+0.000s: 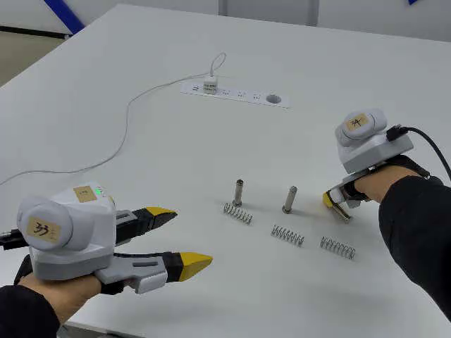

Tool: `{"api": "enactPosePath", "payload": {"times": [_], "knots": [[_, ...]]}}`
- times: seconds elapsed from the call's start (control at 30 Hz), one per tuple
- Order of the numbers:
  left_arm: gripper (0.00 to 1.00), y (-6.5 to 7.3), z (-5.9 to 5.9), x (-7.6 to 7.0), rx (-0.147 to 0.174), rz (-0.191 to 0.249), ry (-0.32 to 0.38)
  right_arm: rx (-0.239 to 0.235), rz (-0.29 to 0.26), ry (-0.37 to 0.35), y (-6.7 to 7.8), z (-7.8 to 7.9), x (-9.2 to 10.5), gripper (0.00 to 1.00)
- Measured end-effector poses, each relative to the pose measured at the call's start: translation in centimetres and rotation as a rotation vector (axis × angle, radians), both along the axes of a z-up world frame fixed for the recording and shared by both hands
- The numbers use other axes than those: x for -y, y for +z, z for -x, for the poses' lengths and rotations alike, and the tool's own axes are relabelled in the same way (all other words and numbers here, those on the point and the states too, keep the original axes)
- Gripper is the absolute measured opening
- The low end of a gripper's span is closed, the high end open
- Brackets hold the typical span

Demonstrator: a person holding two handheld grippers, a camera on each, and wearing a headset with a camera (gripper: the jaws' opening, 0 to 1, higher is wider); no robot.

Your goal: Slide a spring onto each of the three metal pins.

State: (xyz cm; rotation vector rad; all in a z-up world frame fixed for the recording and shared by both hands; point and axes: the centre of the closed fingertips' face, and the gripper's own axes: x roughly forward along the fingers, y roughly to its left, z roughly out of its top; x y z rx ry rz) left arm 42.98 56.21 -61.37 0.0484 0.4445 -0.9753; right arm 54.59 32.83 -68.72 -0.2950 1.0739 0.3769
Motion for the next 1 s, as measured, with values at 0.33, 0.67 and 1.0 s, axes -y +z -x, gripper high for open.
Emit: {"api": "enactPosePath", "payload": {"times": [0.33,0.67,1.0], "knots": [[0.59,0.4,0.0,-0.1,0.009,0.002,0.004,0.111,-0.043,-0.010,2.2,0.1,-0.4,0.08],[0.58,0.4,-0.1,-0.1,0.011,0.003,-0.001,0.163,-0.059,-0.015,4.1,1.2,-0.1,0.08],[0.58,0.5,0.0,-0.1,0.015,0.001,-0.002,0.203,-0.076,-0.041,4.8,2.7,0.7,0.09]]}}
